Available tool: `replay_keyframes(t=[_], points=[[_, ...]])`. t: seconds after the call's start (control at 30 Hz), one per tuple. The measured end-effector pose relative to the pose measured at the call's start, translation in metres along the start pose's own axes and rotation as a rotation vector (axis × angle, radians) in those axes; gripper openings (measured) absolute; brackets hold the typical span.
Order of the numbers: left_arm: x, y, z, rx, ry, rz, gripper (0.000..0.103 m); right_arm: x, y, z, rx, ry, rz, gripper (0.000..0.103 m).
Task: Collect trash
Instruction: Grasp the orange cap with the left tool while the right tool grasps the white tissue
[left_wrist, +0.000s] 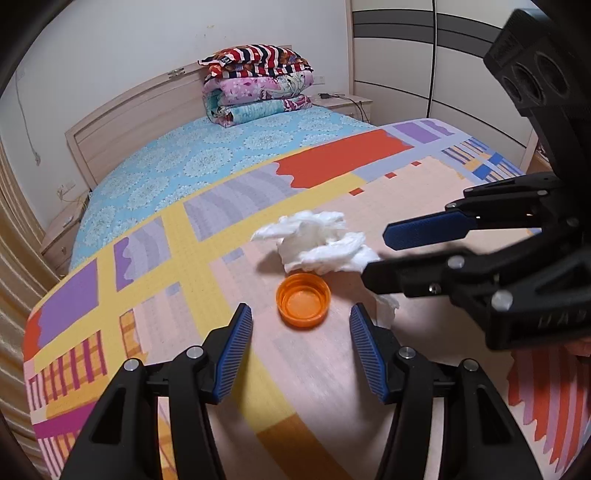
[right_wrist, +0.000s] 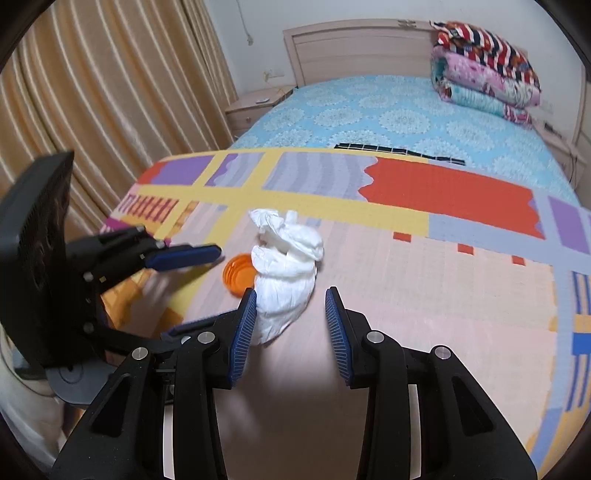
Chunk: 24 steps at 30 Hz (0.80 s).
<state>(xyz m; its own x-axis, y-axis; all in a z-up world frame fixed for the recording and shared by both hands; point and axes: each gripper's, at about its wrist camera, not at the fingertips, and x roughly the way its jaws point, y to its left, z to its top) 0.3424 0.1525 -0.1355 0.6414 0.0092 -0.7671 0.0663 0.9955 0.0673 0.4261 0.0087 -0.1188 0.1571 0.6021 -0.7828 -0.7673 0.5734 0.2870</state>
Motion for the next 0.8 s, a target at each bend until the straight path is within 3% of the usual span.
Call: replay_keyframes(t=[0.13,0.27,0.3,0.33,0.47,0.8], points=[[0.003,0.003,0.004,-0.006,-0.009,-0.011,0.052,0.007,-0.003,0.007,0.023,-0.012,0.026,0.038],[0.005,0.001,0.008,0.002,-0.008,-0.05,0.033,0.014,-0.001,0.012,0.011,-0.011,0.017,0.038],[0.005,0.001,0.009,0.004,-0.008,-0.051,0.031,0.016,-0.001,0.012,0.01,-0.005,0.016,0.036],[0.005,0.0,0.01,0.007,-0.007,-0.053,0.029,0.018,-0.002,0.011,0.01,0.001,0.015,0.026],[0.005,0.0,0.01,0.004,-0.006,-0.044,0.029,0.016,-0.005,0.008,0.017,0.002,0.023,0.014],[-0.033,-0.009,0.002,0.009,-0.043,-0.019,0.029,-0.012,0.01,-0.001,-0.02,-0.042,0.009,0.01]])
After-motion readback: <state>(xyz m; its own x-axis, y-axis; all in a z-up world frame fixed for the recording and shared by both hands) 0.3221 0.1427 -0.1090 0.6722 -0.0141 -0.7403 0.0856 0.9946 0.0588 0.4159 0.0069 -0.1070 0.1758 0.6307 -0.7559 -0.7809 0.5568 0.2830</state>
